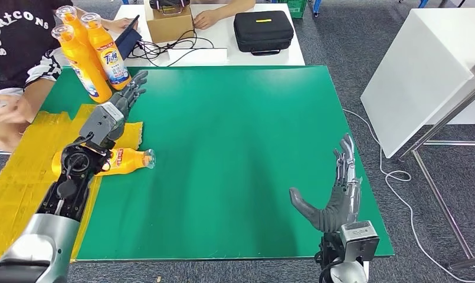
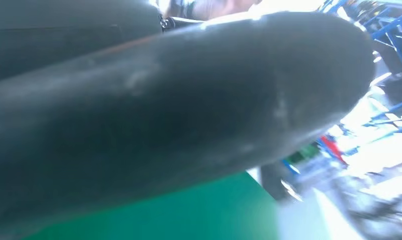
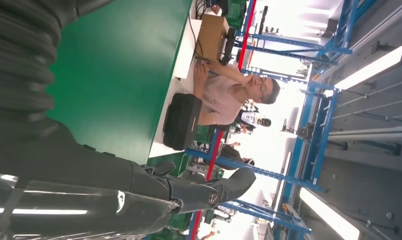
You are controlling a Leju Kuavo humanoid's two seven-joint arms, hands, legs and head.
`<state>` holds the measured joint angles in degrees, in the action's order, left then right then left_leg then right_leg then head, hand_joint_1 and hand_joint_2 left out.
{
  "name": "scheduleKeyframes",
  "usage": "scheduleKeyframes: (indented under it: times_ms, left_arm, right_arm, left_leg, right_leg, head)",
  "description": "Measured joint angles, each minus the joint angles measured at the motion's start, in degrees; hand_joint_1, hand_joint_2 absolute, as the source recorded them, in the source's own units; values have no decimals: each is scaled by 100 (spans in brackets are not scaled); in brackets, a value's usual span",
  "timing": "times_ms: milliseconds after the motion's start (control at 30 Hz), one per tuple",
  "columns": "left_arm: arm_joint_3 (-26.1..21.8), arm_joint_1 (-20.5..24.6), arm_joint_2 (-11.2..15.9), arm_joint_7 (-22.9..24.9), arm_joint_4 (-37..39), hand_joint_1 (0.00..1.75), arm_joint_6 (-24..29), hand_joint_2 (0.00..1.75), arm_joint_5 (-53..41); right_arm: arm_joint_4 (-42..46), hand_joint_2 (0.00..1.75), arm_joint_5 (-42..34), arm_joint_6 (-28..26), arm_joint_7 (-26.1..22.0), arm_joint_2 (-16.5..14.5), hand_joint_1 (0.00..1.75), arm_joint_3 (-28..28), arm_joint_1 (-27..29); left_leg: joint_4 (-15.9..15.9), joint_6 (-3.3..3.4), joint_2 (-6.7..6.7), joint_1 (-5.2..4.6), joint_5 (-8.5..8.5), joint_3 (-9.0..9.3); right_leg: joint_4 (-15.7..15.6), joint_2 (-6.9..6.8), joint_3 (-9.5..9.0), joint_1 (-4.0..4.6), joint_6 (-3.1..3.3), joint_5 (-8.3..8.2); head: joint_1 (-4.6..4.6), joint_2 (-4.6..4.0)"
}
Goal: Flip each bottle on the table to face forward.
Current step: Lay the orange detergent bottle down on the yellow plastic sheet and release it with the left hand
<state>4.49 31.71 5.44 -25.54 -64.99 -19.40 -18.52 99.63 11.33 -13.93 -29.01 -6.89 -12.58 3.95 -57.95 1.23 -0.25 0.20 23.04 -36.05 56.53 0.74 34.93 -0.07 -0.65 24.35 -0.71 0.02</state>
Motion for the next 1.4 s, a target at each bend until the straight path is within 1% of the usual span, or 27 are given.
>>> scheduleKeyframes:
  times_ms: [133,233,333,467,600,700,833,1100,1333,1400]
  left_arm:
    - [-1,-564,-336,328,-296,0,-358,0,1198]
    - [5,-920,-579,482,-439,0,-456,0,1778]
    - [38,-1229,-750,567,-581,0,-454,0,2090]
    - [54,-1475,-868,629,-722,0,-446,0,2239]
    - [74,-1637,-987,760,-812,0,-433,175,2399]
    - [127,-1691,-1073,789,-819,0,-399,175,2431]
    - [139,-1692,-1139,804,-819,0,-381,175,2445]
    - [139,-1700,-1188,835,-821,0,-333,175,2572]
    - [137,-1856,-1206,833,-938,0,-260,175,2623]
    - [137,-1912,-1206,794,-1006,0,-192,87,2562]
  right_arm:
    - [51,175,-9,-85,-19,-34,0,5,42]
    - [108,175,-19,-134,35,-58,0,1,80]
    - [134,175,-19,-146,293,-64,0,-24,136]
    - [138,175,-57,-128,495,-64,0,-43,176]
    - [117,175,-497,81,1025,-65,0,-38,169]
    - [62,175,-712,168,1168,-63,0,-27,104]
    - [-18,175,-788,182,1220,-64,0,-19,-2]
    - [-142,175,-835,182,1286,-63,0,-12,-95]
    - [-364,175,-822,174,1321,-63,0,-12,-305]
    - [-408,175,-777,167,1314,-63,0,-15,-327]
  left_leg:
    - [0,0,-1,-2,1,-1]
    - [0,1,-1,-2,2,-1]
    - [0,1,0,-1,4,-1]
    - [0,1,0,1,4,0]
    - [0,1,-1,1,4,-1]
    - [0,1,-1,0,4,-1]
    - [0,1,-2,0,4,-1]
    - [0,1,-2,0,4,-2]
    - [0,1,-2,0,4,-2]
    - [0,1,-3,0,4,-2]
  right_leg:
    - [-1,0,0,-1,-7,5]
    - [-1,0,-1,-1,-9,6]
    - [-2,0,-1,0,-10,7]
    - [-2,0,-1,1,-11,8]
    - [-2,0,-1,1,-10,8]
    - [-2,-1,-2,1,-11,7]
    - [-2,-1,-2,0,-11,7]
    - [-2,-1,-2,1,-11,8]
    - [-2,-1,-2,1,-11,8]
    - [-2,-1,-2,1,-11,8]
  head:
    - [1,0]
    - [1,0]
    - [0,0]
    - [-1,0]
    - [-1,0]
    - [0,0]
    - [0,0]
    - [0,0]
    - [0,0]
    - [1,0]
